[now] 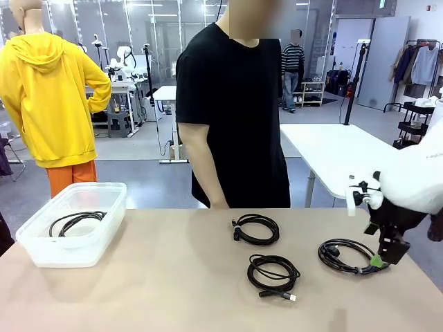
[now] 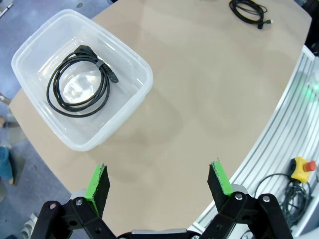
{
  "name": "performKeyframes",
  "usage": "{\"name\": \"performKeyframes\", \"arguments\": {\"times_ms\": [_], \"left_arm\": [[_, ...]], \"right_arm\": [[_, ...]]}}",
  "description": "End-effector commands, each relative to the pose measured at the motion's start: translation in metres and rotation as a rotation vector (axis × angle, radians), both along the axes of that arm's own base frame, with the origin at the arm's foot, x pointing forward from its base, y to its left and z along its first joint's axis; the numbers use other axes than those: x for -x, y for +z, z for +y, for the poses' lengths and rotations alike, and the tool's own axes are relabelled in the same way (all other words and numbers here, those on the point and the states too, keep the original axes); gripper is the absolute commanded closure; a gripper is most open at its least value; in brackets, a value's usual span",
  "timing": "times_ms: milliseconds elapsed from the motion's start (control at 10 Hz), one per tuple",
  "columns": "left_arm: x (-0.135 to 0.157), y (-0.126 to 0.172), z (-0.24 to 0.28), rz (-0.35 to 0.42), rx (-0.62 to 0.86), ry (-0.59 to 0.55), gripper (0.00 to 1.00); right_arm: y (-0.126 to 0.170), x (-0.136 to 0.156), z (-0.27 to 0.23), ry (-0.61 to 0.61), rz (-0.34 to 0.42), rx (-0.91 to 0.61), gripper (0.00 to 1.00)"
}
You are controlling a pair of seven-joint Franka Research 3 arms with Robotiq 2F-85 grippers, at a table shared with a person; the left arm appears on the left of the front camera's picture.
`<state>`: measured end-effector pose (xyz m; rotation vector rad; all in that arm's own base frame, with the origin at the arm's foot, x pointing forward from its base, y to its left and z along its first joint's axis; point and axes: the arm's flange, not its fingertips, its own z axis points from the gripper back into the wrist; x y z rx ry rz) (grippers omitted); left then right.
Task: Organize and store the cables.
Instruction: Place the Power Cable into the Organizing box.
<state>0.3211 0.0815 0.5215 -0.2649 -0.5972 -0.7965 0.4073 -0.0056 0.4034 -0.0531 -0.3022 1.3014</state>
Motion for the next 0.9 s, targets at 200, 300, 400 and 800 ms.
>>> {"name": "performKeyframes", "arguments": {"times_ms": [200, 300, 400, 800], "left_arm": [[-0.001, 0.000, -0.001, 0.001, 0.005, 0.008, 0.00], [-0.001, 0.000, -0.001, 0.001, 0.005, 0.008, 0.00], [-0.001, 0.000, -0.001, 0.001, 0.005, 0.008, 0.00], [-0.001, 0.000, -0.001, 0.001, 0.005, 0.008, 0.00]], "right_arm": [[-0.044, -0.012, 0.007, 0.001, -0.006, 0.120, 0.00], [-0.050, -0.019, 0.003, 0.002, 0.001, 0.117, 0.00], [-0.056, -0.023, 0.001, 0.006, 0.023, 0.095, 0.00], [-0.088, -0.040, -0.002, 0.027, 0.119, 0.096, 0.00]]}}
